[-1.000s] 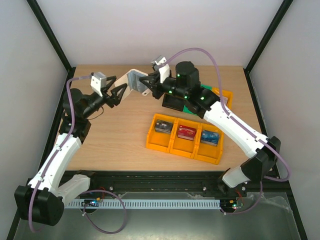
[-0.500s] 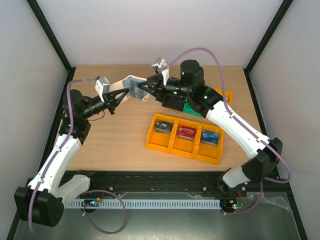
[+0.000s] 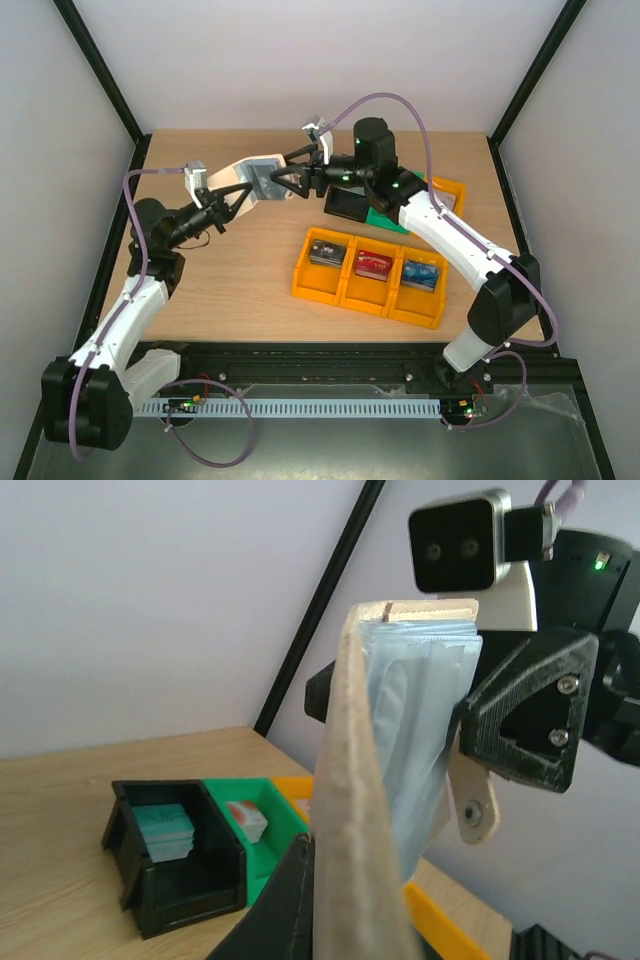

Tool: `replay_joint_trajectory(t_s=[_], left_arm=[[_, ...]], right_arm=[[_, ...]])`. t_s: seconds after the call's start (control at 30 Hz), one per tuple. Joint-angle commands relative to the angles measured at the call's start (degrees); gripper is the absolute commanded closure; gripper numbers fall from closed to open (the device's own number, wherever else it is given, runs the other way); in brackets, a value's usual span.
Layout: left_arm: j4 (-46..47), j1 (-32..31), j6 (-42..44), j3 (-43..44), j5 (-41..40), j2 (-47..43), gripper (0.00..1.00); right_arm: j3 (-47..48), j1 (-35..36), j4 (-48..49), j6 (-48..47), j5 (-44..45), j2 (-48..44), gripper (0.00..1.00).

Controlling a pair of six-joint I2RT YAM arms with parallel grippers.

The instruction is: Take the credit cards out of the card holder

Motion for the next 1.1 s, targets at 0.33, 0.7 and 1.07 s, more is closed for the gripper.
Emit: replay_joint_trajectory(t_s=[0.33, 0.7, 1.07], left_arm=[[8.5, -2.1, -10.7, 13.7, 5.4, 15.4, 0.98], [11.0, -1.7, -12.4, 18.0, 8.1, 19.8, 0.98], [26.4, 0.3, -16.4, 11.9, 10.2, 20.0, 0.98]], right_arm=[[1.3, -7.8, 3.5, -5.1, -11.6, 2.5, 0.32], [2.5, -8.2, 0.6, -7.6, -10.2, 1.4, 0.42], [3.6, -8.6, 7.5, -4.5, -7.0, 1.4, 0.36]])
